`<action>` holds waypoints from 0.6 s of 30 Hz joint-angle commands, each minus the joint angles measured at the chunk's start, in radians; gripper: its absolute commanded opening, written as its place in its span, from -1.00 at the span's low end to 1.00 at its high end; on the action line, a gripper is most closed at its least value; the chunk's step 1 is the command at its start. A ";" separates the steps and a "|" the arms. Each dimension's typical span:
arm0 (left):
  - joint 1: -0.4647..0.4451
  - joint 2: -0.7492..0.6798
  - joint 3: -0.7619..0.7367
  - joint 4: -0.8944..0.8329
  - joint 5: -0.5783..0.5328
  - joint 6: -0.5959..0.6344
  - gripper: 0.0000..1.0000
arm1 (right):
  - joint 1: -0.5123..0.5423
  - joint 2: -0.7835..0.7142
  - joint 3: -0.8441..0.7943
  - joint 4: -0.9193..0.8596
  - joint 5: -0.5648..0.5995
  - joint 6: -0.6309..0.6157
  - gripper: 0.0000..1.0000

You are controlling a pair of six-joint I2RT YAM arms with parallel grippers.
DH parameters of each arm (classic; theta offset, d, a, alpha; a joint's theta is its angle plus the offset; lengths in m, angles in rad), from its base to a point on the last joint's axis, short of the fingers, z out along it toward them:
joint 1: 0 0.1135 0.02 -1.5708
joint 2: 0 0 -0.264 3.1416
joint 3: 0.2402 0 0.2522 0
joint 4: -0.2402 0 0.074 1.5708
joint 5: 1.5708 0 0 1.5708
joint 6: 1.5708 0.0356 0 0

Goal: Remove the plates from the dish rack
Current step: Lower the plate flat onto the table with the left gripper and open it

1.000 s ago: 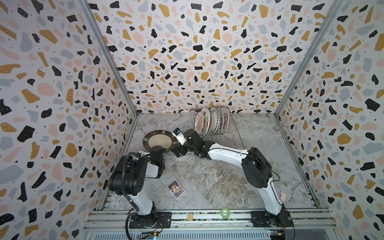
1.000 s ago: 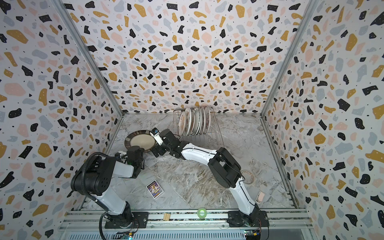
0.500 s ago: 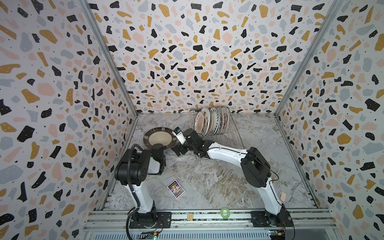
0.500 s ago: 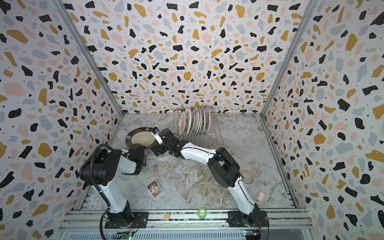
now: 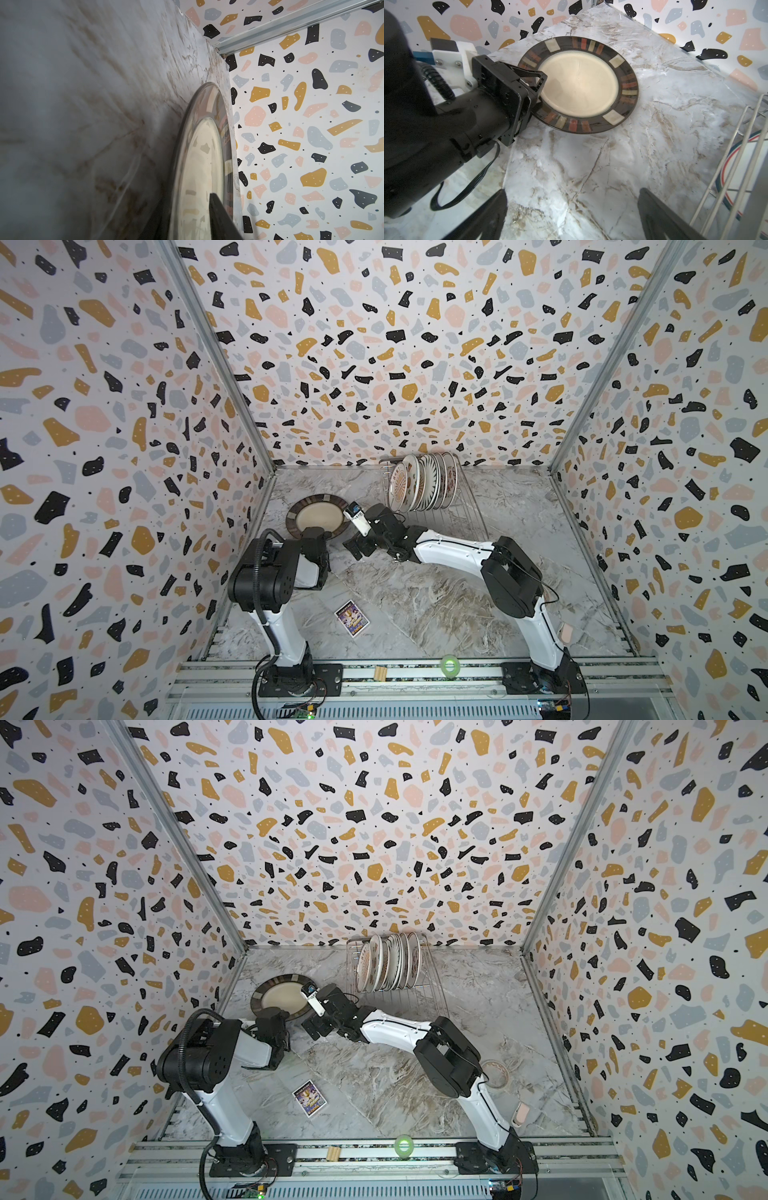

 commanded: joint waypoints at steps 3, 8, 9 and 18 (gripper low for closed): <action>0.011 -0.020 -0.010 0.040 -0.044 0.037 -0.07 | 0.005 -0.099 -0.011 0.009 0.033 -0.012 0.98; 0.015 -0.056 -0.041 0.037 -0.066 0.047 0.24 | 0.010 -0.113 -0.021 0.007 0.039 -0.015 0.98; 0.015 -0.065 -0.046 0.030 -0.071 0.049 0.26 | 0.011 -0.116 -0.024 0.007 0.043 -0.017 0.98; 0.019 -0.174 -0.110 -0.028 -0.108 0.070 1.00 | 0.026 -0.174 -0.073 0.020 0.096 -0.014 0.98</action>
